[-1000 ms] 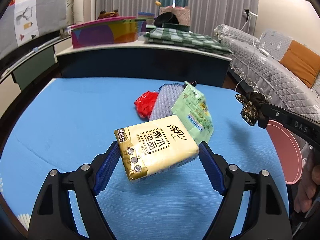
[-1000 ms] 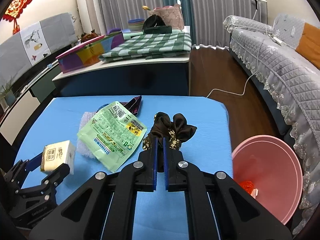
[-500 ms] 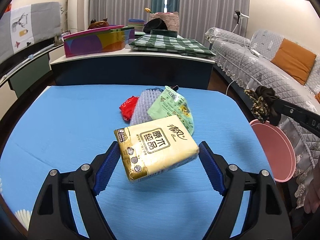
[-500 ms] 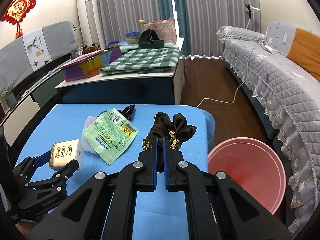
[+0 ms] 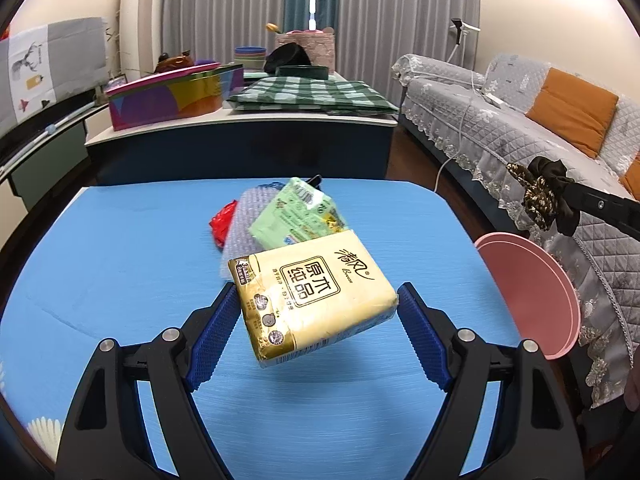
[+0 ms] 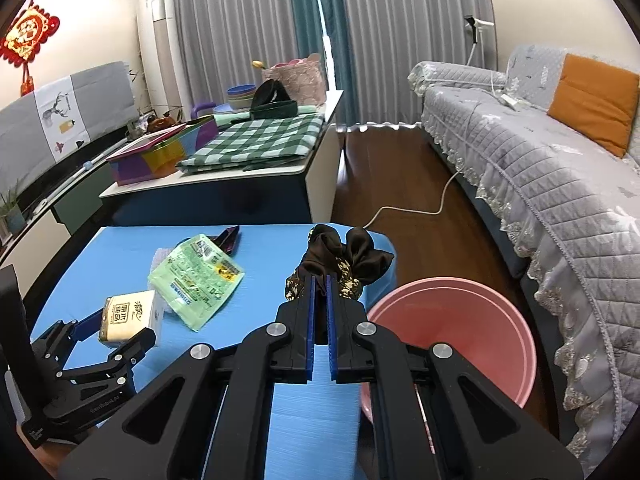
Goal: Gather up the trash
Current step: 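Carry the yellow tissue pack and black scrunchie over the pink bucket with both grippers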
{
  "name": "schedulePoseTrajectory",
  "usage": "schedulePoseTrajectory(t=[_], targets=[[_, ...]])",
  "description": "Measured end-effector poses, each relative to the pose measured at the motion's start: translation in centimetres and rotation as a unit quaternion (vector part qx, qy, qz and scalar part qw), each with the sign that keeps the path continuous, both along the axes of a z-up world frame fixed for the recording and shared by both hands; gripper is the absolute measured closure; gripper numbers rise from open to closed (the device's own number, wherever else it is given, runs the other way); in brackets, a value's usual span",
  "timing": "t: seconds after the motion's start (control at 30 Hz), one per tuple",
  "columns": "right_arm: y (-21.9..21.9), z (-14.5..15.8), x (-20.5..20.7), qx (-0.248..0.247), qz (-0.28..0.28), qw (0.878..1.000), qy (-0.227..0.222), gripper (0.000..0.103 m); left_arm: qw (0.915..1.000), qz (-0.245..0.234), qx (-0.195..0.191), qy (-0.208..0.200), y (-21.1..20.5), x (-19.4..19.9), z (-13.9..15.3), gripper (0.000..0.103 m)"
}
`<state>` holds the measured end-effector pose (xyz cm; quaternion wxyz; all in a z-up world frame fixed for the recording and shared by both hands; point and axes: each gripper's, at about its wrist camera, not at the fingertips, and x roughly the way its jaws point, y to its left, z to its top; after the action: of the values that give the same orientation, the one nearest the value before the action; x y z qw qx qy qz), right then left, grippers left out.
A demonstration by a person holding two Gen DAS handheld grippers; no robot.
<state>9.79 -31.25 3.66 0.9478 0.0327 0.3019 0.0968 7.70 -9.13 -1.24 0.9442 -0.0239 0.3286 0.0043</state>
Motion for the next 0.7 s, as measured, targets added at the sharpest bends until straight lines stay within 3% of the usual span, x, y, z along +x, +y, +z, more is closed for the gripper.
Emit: schedulePoseTrajectory(t=[0.7], targets=[[-5.2, 0.4, -0.8, -0.006, -0.045, 0.999, -0.005, 0.097, 0.9979, -0.064, -0.006, -0.006, -5.1, 0.1, 0.1, 0.026]])
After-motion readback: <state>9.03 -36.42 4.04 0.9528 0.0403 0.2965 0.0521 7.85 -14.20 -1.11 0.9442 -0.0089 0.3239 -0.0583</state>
